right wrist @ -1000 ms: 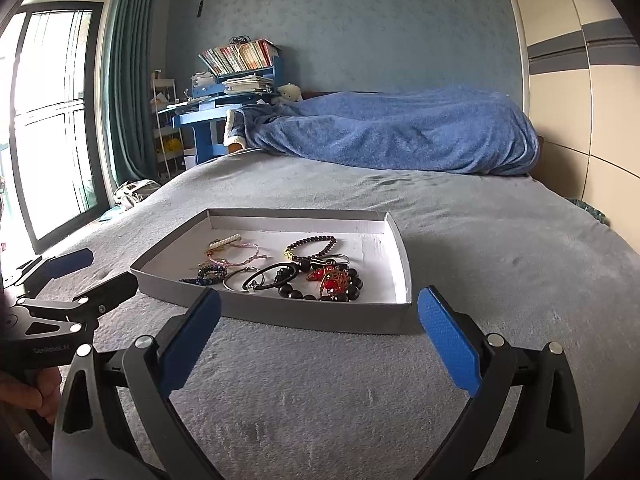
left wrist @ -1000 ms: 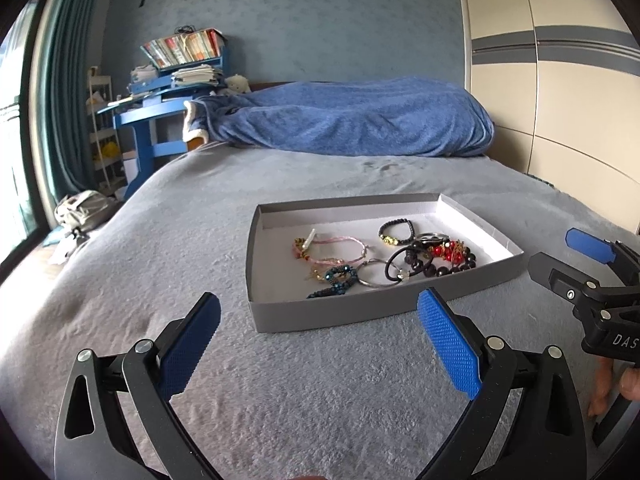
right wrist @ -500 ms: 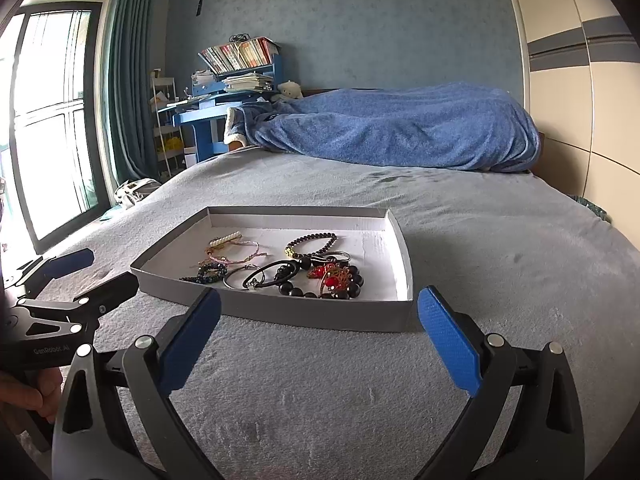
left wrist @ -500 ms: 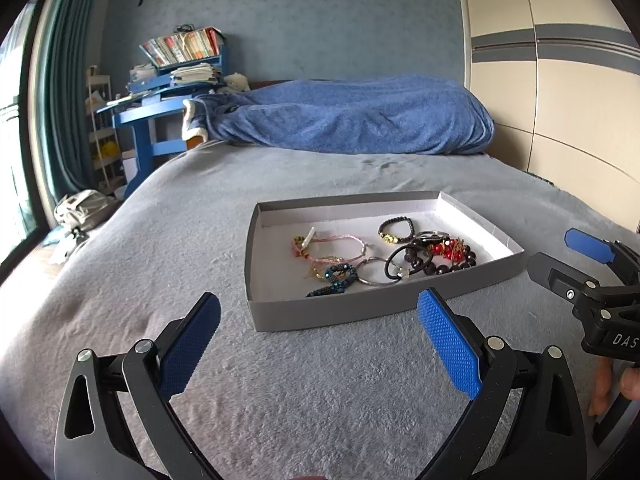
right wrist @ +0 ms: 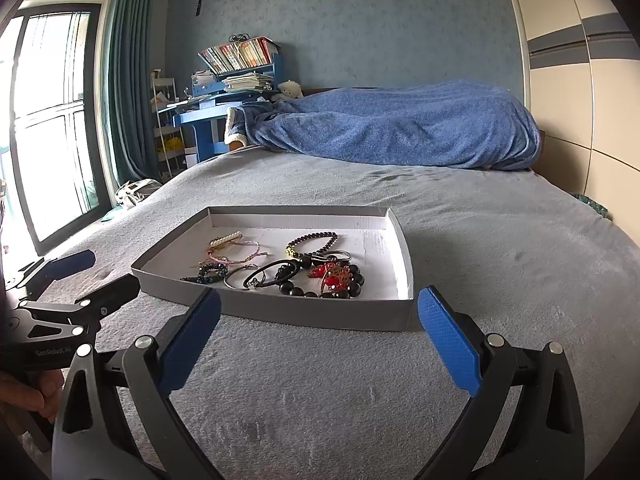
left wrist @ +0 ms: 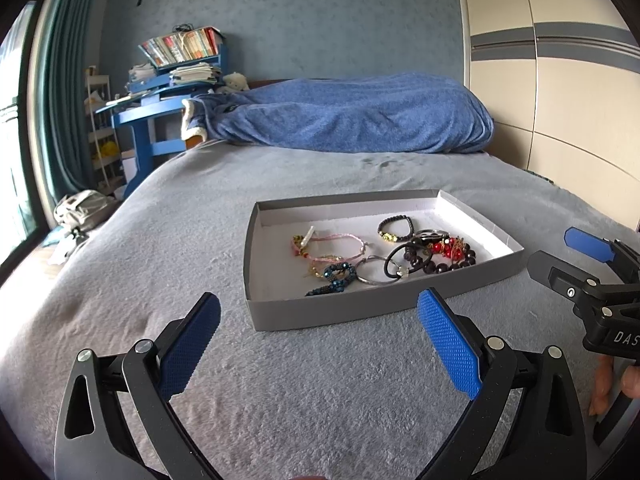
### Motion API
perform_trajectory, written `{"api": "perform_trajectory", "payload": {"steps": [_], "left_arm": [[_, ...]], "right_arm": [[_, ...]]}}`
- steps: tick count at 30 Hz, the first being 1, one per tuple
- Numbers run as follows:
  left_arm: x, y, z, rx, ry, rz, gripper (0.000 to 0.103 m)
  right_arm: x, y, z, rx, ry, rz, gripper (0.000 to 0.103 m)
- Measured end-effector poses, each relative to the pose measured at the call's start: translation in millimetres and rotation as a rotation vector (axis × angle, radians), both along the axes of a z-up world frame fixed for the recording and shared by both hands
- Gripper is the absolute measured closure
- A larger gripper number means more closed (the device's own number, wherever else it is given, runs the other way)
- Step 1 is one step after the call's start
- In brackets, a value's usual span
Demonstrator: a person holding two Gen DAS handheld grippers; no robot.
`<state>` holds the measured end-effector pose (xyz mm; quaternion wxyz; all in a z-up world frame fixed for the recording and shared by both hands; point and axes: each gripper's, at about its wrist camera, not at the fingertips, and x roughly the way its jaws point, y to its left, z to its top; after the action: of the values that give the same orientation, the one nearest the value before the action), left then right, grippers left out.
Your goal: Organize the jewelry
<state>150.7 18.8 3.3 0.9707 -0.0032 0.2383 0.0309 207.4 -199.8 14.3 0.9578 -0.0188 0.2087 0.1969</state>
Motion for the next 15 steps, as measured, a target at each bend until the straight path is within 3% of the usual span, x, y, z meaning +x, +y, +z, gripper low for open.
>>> {"api": "perform_trajectory", "payload": {"steps": [15], "left_arm": [[1.7,-0.1,-2.3,-0.001,0.004,-0.001,0.005]], "right_arm": [[-2.2,3.5,-2.0,-0.002,0.002,0.002,0.006]]}}
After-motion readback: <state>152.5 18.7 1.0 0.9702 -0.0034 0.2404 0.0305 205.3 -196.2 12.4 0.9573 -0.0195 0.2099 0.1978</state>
